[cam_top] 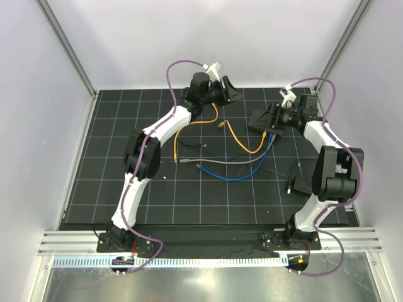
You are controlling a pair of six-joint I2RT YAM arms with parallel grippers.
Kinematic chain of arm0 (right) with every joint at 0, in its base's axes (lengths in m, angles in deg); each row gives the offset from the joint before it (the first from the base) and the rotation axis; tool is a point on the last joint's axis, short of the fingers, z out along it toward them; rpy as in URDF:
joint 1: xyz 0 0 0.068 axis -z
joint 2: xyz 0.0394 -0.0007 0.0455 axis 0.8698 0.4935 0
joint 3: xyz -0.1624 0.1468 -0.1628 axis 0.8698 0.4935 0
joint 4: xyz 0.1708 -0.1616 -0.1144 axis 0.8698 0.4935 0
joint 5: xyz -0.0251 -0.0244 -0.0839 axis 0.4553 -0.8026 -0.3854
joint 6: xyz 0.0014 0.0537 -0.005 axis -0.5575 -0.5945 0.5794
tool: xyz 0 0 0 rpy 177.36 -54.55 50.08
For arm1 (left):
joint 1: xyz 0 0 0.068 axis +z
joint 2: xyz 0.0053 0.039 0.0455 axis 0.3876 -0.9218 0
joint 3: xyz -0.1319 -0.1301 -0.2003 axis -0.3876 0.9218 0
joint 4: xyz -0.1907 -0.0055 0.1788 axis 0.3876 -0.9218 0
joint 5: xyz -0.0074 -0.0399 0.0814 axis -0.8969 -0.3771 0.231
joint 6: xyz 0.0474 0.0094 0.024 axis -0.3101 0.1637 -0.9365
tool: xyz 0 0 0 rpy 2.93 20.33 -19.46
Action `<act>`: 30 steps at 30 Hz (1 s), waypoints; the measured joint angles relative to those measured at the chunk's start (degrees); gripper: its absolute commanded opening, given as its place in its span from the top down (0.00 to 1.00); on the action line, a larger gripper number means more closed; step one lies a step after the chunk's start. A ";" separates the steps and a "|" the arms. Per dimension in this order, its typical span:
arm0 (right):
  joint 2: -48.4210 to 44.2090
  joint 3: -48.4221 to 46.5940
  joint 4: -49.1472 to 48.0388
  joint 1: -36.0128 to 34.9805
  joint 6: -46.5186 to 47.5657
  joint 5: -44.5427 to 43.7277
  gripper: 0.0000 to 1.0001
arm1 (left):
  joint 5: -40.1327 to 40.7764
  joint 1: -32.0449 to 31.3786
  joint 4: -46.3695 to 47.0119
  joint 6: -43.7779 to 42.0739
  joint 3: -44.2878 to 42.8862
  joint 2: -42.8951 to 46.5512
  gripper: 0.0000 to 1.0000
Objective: Pull the plug from the switch port
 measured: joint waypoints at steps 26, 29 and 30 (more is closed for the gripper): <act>7.56 4.22 -11.43 14.84 -21.53 -21.35 0.49 | 8.66 -12.41 4.24 11.19 -3.04 -17.66 0.70; 8.63 4.17 -11.41 14.71 -21.94 -22.84 0.48 | 11.08 -12.44 4.44 11.98 -2.47 -17.66 0.63; 8.87 4.09 -11.37 14.43 -22.05 -23.23 0.48 | 11.72 -12.46 4.61 12.24 -2.47 -17.66 0.62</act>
